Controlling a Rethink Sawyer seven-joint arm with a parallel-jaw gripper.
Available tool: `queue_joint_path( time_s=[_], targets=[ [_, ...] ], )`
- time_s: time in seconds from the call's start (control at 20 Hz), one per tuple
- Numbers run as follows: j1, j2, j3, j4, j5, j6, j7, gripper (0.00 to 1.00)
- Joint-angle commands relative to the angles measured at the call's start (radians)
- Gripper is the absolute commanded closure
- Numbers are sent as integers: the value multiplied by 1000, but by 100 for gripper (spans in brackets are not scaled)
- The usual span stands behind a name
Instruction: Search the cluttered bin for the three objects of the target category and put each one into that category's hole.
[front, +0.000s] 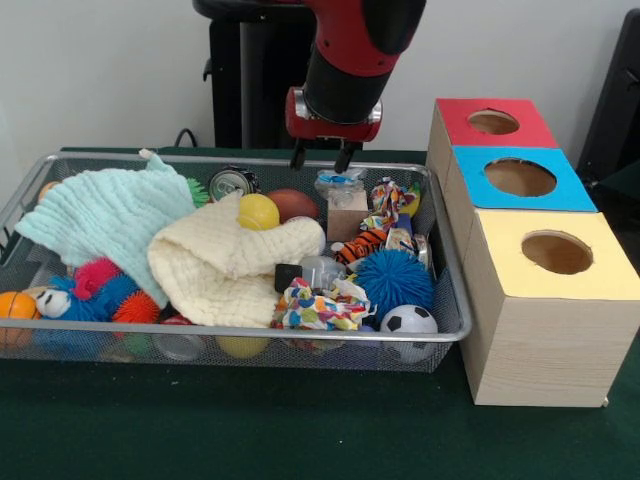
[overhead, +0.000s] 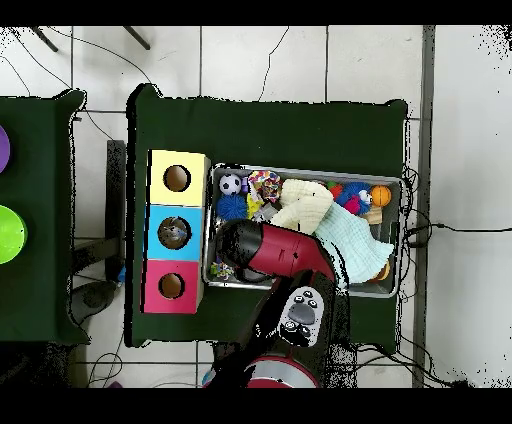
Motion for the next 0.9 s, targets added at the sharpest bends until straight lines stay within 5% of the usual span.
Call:
queue_joint_path(
  time_s=[0.05, 0.9],
  targets=[
    [-26, 24, 65, -47, 18, 114, 203, 0],
    [-237, 64, 280, 34, 28, -41, 48, 0]
  ],
)
